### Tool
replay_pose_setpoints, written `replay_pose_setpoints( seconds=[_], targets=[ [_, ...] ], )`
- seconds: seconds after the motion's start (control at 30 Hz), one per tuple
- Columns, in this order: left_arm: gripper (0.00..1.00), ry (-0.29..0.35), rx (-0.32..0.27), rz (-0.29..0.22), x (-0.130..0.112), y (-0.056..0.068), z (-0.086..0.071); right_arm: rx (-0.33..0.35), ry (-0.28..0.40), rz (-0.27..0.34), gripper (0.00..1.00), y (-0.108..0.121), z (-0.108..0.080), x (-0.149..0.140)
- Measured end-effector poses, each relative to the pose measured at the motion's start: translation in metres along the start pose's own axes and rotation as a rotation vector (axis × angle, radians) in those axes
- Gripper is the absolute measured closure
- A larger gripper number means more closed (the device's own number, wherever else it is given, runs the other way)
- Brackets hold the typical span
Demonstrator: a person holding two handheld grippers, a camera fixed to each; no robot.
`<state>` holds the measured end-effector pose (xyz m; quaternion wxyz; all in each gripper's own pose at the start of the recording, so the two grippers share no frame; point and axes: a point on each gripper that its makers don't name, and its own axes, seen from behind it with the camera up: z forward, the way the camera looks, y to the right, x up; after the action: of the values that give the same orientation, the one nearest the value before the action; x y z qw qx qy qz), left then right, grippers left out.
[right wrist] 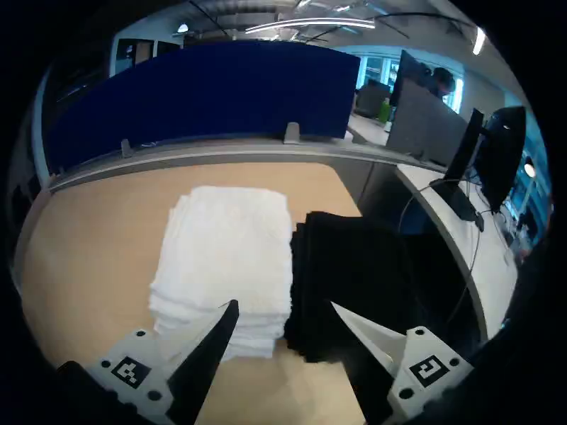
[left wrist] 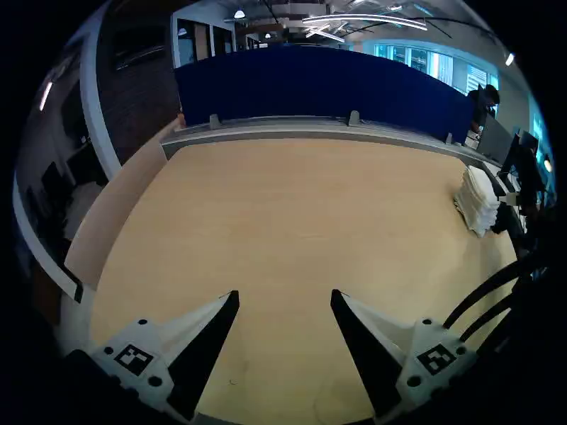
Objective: Fold towel
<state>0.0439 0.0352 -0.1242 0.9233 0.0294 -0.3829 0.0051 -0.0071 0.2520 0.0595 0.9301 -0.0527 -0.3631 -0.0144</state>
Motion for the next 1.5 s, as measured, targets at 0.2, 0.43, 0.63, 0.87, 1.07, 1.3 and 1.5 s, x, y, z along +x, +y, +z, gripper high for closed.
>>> replay_pose_setpoints(
  seconds=[0.2,0.43,0.63,0.87,1.07,1.3,1.5],
  targets=[
    [0.04,0.002,0.002,0.0,0.001,-0.002,-0.002,0.063,0.02,-0.017,0.03,-0.028,0.004,0.016],
    [0.04,0.0,0.013,-0.01,-0.002,-0.008,-0.004,0.128,0.008,-0.03,0.02,-0.056,0.013,0.023],
    [0.04,-0.002,0.024,-0.014,-0.005,-0.013,-0.004,0.166,-0.038,-0.042,0.02,-0.068,0.022,0.007],
    [0.04,-0.005,0.03,-0.008,-0.006,-0.014,-0.003,0.183,-0.093,-0.087,0.02,-0.076,0.025,-0.023],
    [0.04,-0.005,0.027,-0.007,-0.003,-0.012,-0.001,0.19,-0.097,-0.09,0.02,-0.074,0.025,-0.028],
    [0.04,-0.004,0.025,-0.004,-0.001,-0.011,0.001,0.183,-0.023,-0.08,0.02,-0.071,0.02,0.007],
    [0.04,-0.005,0.025,-0.006,-0.001,-0.009,0.004,0.188,0.022,-0.073,0.02,-0.071,0.025,0.042]
  ],
)
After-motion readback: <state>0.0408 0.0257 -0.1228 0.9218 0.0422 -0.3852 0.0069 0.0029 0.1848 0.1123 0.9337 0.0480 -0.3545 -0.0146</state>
